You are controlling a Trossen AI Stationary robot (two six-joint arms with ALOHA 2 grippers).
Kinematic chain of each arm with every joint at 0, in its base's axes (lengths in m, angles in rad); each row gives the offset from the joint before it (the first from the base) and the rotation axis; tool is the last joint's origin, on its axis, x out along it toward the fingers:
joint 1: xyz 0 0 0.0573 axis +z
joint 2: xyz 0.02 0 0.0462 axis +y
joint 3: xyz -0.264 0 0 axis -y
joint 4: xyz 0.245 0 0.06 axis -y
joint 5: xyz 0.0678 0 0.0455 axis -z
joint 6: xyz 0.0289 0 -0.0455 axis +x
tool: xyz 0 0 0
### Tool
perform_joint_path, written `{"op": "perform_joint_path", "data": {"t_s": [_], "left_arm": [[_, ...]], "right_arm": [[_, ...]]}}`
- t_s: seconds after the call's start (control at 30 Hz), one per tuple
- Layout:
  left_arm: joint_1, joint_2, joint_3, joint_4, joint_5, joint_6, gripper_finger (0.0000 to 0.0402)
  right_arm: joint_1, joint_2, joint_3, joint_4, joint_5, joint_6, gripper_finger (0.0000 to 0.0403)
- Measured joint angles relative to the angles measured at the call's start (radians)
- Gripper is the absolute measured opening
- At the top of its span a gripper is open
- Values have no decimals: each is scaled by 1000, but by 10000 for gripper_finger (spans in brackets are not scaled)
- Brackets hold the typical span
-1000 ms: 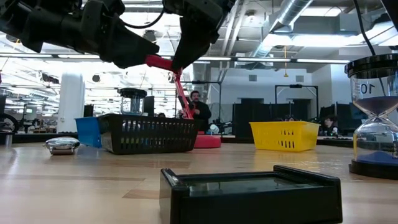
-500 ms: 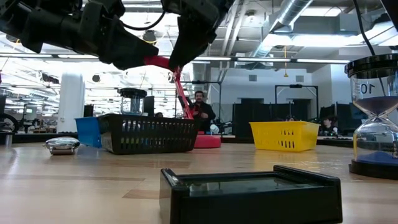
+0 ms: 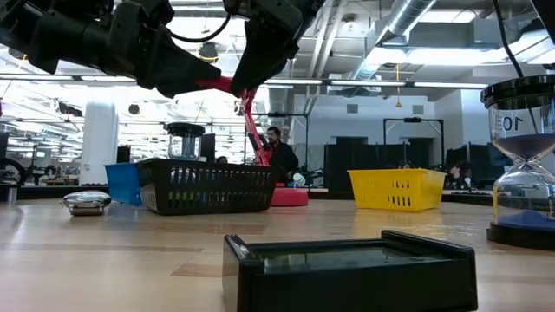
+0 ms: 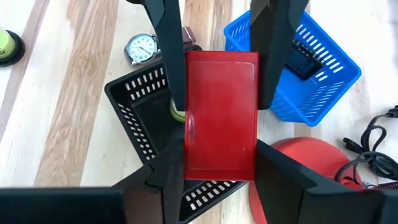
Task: Pick & Place Office items
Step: Put the red timer into the blue bin
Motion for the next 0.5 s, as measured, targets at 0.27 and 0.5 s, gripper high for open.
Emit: {"op": "perform_joint_path", "data": {"t_s": [0.27, 0.5], "left_arm": [[0, 0, -1, 0, -2, -2, 170], [1, 1, -1, -23, -1, -18, 150]], "right_arm": [[-6, 0, 0, 5, -1, 0, 157], [-12, -2, 1, 27, -1, 1, 196]]}}
